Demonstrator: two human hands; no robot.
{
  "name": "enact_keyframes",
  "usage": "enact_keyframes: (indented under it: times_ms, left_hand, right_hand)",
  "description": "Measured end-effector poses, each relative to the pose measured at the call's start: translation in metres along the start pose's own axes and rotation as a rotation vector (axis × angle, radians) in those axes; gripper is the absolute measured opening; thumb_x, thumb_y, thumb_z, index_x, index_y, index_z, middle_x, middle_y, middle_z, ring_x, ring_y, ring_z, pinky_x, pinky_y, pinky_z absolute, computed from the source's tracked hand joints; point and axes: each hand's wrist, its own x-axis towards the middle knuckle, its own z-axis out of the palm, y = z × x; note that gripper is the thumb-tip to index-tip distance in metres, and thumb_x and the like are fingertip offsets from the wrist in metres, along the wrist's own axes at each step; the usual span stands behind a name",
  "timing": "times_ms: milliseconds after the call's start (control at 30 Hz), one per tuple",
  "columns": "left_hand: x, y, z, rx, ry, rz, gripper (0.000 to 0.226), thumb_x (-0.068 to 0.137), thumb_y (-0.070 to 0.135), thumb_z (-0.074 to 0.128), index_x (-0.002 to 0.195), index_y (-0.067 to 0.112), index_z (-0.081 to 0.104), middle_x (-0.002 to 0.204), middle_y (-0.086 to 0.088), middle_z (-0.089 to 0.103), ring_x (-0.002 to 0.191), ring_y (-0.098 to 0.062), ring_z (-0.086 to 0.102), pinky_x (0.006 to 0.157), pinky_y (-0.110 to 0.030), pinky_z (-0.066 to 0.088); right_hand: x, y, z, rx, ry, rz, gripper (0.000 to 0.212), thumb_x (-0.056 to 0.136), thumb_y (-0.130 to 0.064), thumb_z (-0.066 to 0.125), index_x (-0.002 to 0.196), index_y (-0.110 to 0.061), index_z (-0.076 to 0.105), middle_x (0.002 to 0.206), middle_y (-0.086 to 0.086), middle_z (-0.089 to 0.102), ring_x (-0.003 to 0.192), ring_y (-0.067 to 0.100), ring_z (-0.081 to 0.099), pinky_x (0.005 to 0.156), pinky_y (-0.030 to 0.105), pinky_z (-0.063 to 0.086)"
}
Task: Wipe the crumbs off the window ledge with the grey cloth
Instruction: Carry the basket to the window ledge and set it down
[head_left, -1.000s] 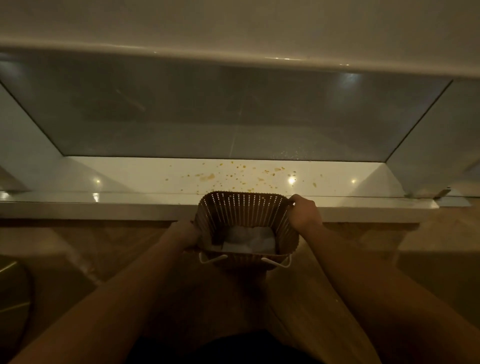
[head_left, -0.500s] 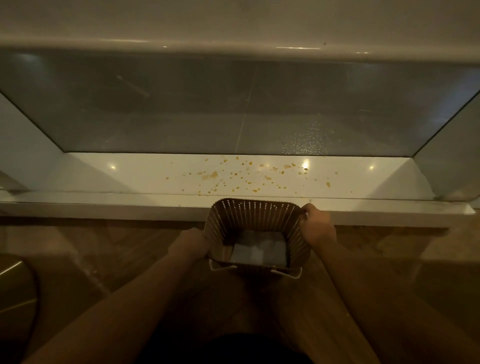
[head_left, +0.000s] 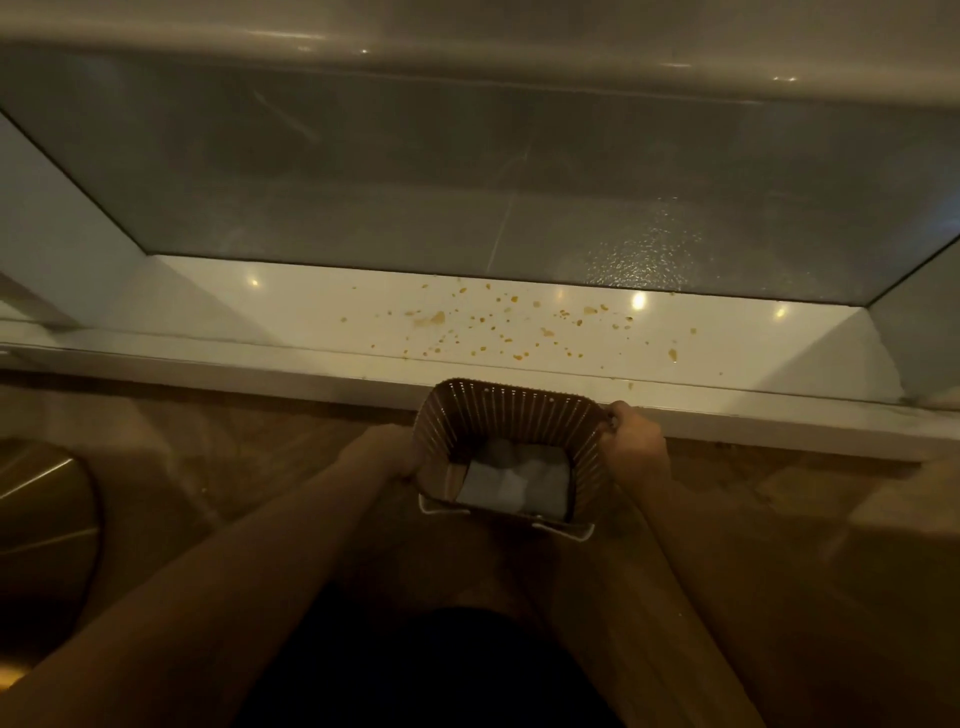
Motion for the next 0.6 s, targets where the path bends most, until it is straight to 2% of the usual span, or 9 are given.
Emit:
enact_keyframes:
  times_ms: [200, 300, 333, 400, 433, 467, 533, 600]
  left_hand:
    - [0.01, 0.003, 0.001, 0.146, -0.082, 0.007, 0.038, 0.082, 0.026, 0.066, 0.117, 0.014, 0.058, 0.121, -0.007, 0.06, 0.107, -0.026, 0.059, 0.092, -0.037, 0.05]
    - [0.008, 0.003, 0.0, 0.181, -0.105, 0.032, 0.039, 0.079, 0.023, 0.07, 0.116, 0.014, 0.059, 0.122, -0.007, 0.06, 0.109, -0.024, 0.058, 0.093, -0.035, 0.05]
    - [0.006, 0.004, -0.003, 0.152, -0.123, 0.04, 0.035, 0.079, 0.02, 0.07, 0.112, 0.013, 0.06, 0.119, -0.006, 0.062, 0.104, -0.023, 0.06, 0.087, -0.032, 0.053]
    - [0.0, 0.005, -0.006, 0.074, -0.197, 0.041, 0.015, 0.083, 0.013, 0.067, 0.097, 0.013, 0.061, 0.096, -0.002, 0.064, 0.08, -0.015, 0.063, 0.059, -0.021, 0.055]
    - [-0.003, 0.005, -0.008, 0.07, -0.227, 0.047, 0.005, 0.085, 0.012, 0.064, 0.086, 0.015, 0.06, 0.081, 0.001, 0.061, 0.066, -0.01, 0.059, 0.045, -0.017, 0.049]
    - [-0.005, 0.005, -0.007, 0.042, -0.243, 0.044, 0.013, 0.087, 0.013, 0.063, 0.077, 0.018, 0.056, 0.071, 0.003, 0.056, 0.058, -0.007, 0.054, 0.04, -0.018, 0.043]
    - [-0.007, 0.002, -0.007, -0.017, -0.244, 0.052, 0.024, 0.086, 0.016, 0.063, 0.067, 0.02, 0.05, 0.066, 0.005, 0.053, 0.054, -0.005, 0.05, 0.044, -0.019, 0.04]
    - [-0.003, -0.004, -0.006, -0.058, -0.249, 0.087, 0.023, 0.084, 0.015, 0.064, 0.066, 0.021, 0.05, 0.068, 0.004, 0.056, 0.056, -0.006, 0.052, 0.051, -0.019, 0.044]
  right_hand:
    - [-0.006, 0.003, 0.002, 0.005, 0.003, 0.015, 0.024, 0.093, -0.025, 0.045, 0.112, -0.017, 0.057, 0.103, 0.013, 0.066, 0.093, 0.031, 0.062, 0.084, 0.046, 0.054]
    - [-0.01, 0.004, 0.005, 0.026, 0.029, 0.035, 0.027, 0.093, -0.029, 0.045, 0.116, -0.021, 0.058, 0.108, 0.012, 0.067, 0.096, 0.031, 0.062, 0.085, 0.043, 0.053]
    - [-0.01, 0.004, 0.006, 0.038, 0.045, 0.045, 0.029, 0.093, -0.03, 0.045, 0.118, -0.022, 0.058, 0.111, 0.012, 0.066, 0.098, 0.031, 0.062, 0.085, 0.04, 0.052]
    - [-0.012, 0.002, 0.007, 0.033, 0.068, 0.081, 0.031, 0.094, -0.028, 0.046, 0.123, -0.023, 0.058, 0.114, 0.013, 0.065, 0.101, 0.032, 0.061, 0.083, 0.036, 0.05]
    - [-0.011, -0.001, 0.008, 0.024, 0.075, 0.109, 0.032, 0.095, -0.027, 0.046, 0.124, -0.022, 0.057, 0.115, 0.014, 0.064, 0.102, 0.032, 0.061, 0.084, 0.037, 0.05]
    - [-0.011, -0.003, 0.01, 0.013, 0.08, 0.145, 0.032, 0.095, -0.027, 0.046, 0.124, -0.021, 0.058, 0.116, 0.015, 0.064, 0.103, 0.033, 0.06, 0.086, 0.04, 0.051]
    - [-0.012, -0.006, 0.011, -0.004, 0.084, 0.22, 0.031, 0.095, -0.028, 0.046, 0.118, -0.014, 0.06, 0.112, 0.016, 0.064, 0.101, 0.033, 0.061, 0.088, 0.042, 0.052]
    - [-0.014, -0.01, 0.013, -0.012, 0.075, 0.273, 0.028, 0.095, -0.027, 0.046, 0.113, -0.012, 0.062, 0.105, 0.014, 0.065, 0.095, 0.029, 0.063, 0.085, 0.041, 0.054]
